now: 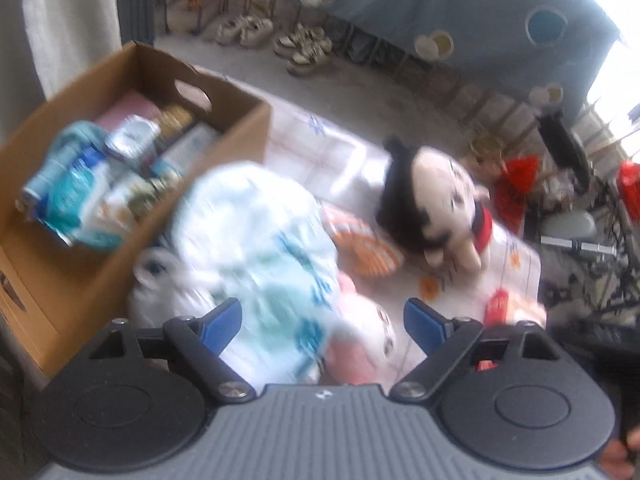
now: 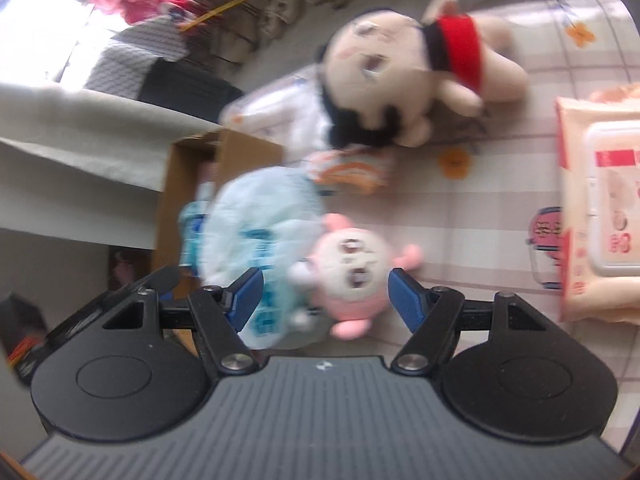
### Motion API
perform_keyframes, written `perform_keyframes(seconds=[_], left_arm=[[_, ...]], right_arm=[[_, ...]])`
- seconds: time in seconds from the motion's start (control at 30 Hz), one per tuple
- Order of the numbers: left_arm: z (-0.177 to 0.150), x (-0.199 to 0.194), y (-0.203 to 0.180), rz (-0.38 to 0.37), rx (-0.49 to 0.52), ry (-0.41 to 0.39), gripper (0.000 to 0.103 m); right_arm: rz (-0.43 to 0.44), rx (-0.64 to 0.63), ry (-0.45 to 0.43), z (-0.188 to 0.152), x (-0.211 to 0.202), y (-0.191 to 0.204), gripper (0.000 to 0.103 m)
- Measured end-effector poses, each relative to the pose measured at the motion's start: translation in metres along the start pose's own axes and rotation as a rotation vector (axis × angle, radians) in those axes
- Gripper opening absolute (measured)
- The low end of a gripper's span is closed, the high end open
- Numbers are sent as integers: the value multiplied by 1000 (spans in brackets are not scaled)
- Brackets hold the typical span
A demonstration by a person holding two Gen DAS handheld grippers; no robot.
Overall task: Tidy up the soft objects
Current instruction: 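Grasp the pink plush bunny with the left tool while the right tool moves over the table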
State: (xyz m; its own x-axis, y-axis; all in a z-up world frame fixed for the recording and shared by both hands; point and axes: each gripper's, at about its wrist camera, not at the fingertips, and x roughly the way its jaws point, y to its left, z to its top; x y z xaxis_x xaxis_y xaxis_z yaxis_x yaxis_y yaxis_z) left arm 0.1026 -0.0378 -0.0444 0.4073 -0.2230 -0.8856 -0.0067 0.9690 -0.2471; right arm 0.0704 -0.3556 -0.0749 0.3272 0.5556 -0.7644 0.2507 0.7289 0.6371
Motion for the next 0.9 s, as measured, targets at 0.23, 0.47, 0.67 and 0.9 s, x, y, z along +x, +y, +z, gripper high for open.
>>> perform_keyframes(seconds=[0.23, 0.47, 0.67, 0.9], left_arm=[[-32, 40, -29, -31, 96, 118, 82], [-46, 73, -41, -26, 130, 176, 62], [-51, 95, -47, -6, 165, 193, 60], [-50, 111, -45, 3, 148, 222, 62]], right_arm=[[-1, -10, 103, 15, 48, -10, 69], [-10, -96, 169, 37, 92, 3, 73], [-17, -143, 210, 52, 129, 5, 73], [16, -97, 269, 50, 156, -8, 73]])
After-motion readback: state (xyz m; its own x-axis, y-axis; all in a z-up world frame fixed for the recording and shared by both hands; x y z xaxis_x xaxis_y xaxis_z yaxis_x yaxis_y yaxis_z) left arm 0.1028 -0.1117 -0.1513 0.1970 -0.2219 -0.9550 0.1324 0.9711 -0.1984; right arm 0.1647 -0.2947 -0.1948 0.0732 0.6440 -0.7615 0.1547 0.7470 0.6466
